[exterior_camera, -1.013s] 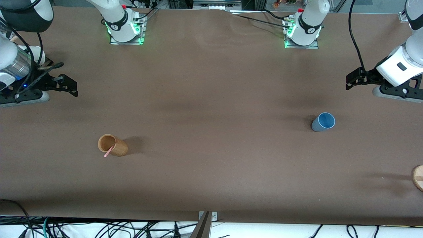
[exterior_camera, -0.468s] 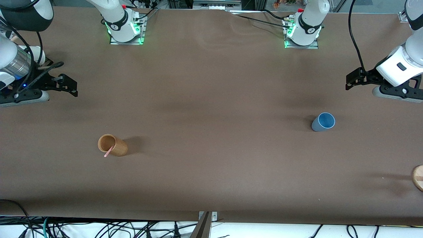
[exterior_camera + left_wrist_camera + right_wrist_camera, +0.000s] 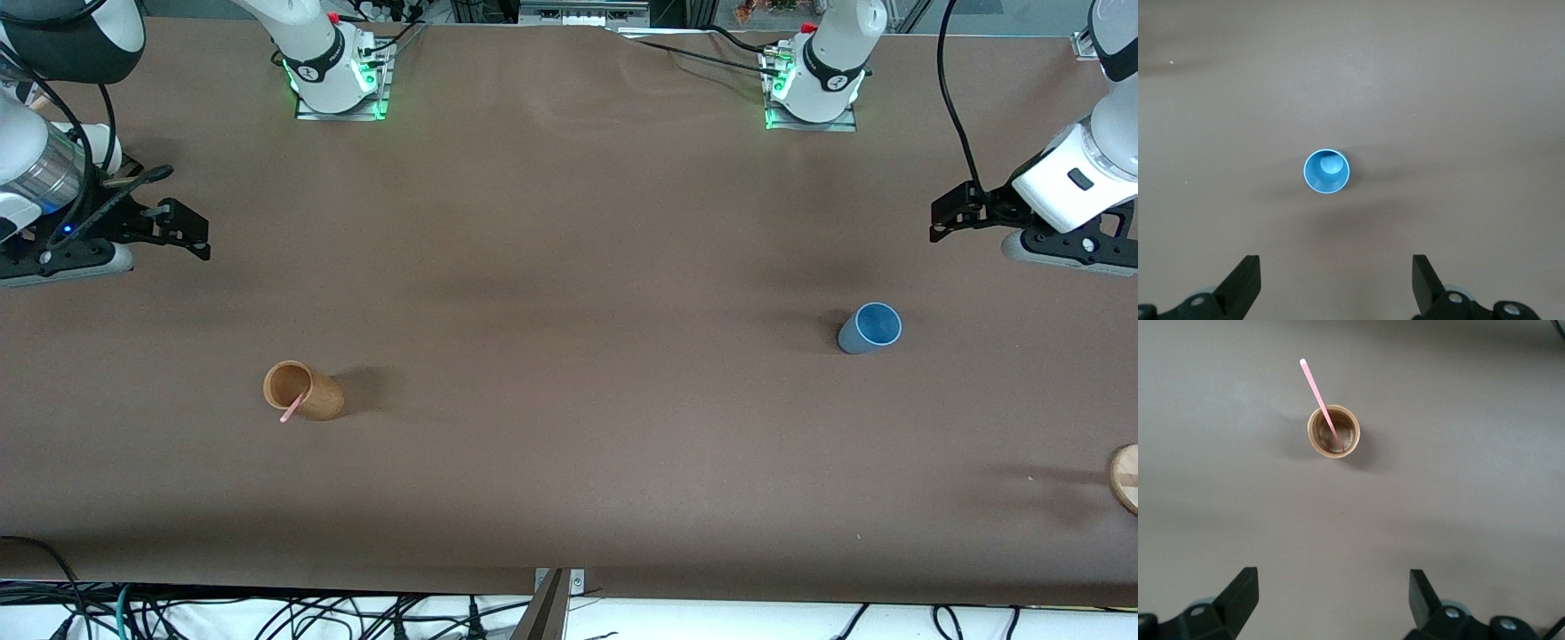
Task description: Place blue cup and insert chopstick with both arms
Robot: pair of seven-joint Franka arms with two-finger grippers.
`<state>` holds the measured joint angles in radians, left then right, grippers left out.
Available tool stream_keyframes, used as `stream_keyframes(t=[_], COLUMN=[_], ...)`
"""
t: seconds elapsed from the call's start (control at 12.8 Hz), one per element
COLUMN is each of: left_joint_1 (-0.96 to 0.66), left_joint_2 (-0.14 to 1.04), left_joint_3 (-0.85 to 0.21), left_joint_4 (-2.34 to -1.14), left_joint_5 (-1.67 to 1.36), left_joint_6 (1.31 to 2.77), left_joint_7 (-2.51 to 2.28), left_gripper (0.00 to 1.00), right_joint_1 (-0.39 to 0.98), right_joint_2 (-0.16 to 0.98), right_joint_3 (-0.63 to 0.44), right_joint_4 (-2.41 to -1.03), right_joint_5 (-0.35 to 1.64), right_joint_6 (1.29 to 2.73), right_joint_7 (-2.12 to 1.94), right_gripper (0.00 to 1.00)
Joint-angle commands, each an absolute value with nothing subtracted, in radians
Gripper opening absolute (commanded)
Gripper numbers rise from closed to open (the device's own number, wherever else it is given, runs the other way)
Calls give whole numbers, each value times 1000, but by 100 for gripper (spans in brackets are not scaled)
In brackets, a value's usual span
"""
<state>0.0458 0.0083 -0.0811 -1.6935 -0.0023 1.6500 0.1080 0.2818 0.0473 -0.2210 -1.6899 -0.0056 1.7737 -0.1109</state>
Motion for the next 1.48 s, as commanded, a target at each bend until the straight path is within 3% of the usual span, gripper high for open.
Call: stream_keyframes(t=[0.0,1.4], left_joint_1=[46,54], left_joint_2=[25,41], left_joint_3=[-80,-78], left_joint_4=[-1658,-1657], left_joint_5=[-23,-21], left_joint_6=[1626,1632], left_joint_7=[115,120], left_gripper=[100,100], right_joint_1=[279,278], right_joint_2=[54,54], right_joint_3=[-213,-213], right_joint_4=[-1667,-1667], right_joint_5=[-15,-15], right_joint_6=[1763,1763], right_joint_7=[-91,-92], right_gripper=[100,100])
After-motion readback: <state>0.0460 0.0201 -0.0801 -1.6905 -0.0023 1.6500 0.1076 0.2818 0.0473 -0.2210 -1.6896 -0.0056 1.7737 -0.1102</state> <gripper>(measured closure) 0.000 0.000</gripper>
